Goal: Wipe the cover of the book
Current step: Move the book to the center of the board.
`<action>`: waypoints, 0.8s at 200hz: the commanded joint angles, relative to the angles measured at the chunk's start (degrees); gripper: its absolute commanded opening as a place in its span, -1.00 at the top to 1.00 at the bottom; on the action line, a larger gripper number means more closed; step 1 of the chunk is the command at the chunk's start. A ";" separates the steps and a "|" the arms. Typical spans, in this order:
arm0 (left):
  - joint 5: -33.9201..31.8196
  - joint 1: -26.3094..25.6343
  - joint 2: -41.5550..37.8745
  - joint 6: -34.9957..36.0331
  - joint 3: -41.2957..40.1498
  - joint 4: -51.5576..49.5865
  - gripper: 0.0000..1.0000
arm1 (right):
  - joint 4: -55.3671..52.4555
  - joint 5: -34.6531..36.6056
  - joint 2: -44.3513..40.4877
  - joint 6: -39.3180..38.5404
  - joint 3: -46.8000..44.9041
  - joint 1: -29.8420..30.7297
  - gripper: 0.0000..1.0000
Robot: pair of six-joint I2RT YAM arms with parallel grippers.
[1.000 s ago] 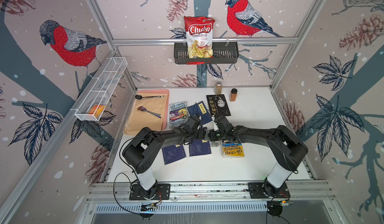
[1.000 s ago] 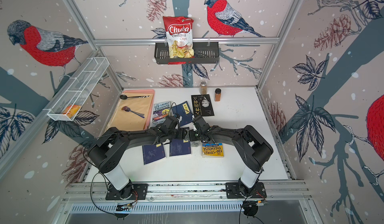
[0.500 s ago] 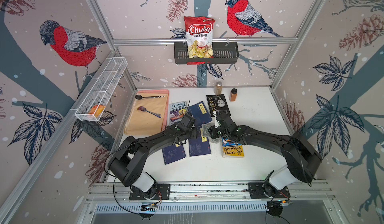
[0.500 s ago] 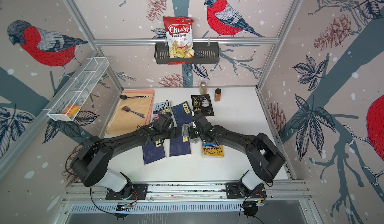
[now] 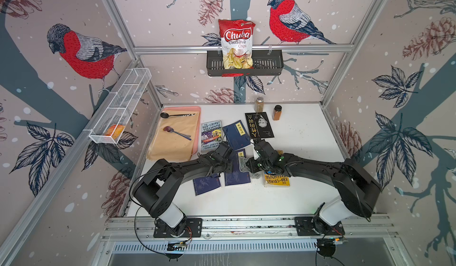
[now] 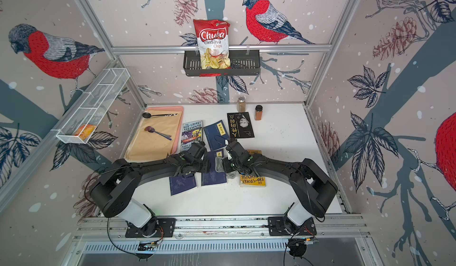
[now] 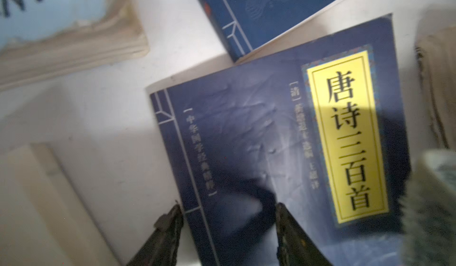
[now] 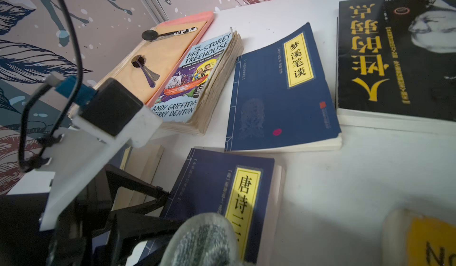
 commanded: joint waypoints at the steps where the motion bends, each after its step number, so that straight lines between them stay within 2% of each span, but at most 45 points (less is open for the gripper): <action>1: 7.79 -0.69 1.06 -0.45 -0.60 2.08 -0.05 | 0.15 0.23 -1.54 1.95 -1.39 -0.72 0.88; 49: 13.25 -2.45 3.82 -1.95 -0.09 6.65 0.21 | -1.29 1.96 -6.62 3.40 -4.56 -3.46 0.87; 75: 13.34 -3.29 4.38 -2.45 0.10 7.22 0.24 | -1.75 2.64 -8.27 3.50 -5.19 -4.37 0.87; 98: 9.59 -3.22 3.39 -1.63 0.79 4.87 0.16 | -2.79 3.62 -8.79 3.31 -4.37 -4.39 0.87; 124: 1.98 -3.10 1.98 1.68 3.80 0.21 0.12 | -3.06 4.77 -8.96 3.62 -3.89 -3.99 0.87; 137: -0.45 -2.75 1.81 3.97 6.31 -1.40 0.36 | -3.22 5.29 -8.35 4.14 -3.71 -3.78 0.87; 160: -0.23 -2.39 3.04 9.53 11.52 -2.20 0.67 | -3.54 6.13 -6.85 5.67 -3.61 -2.95 0.88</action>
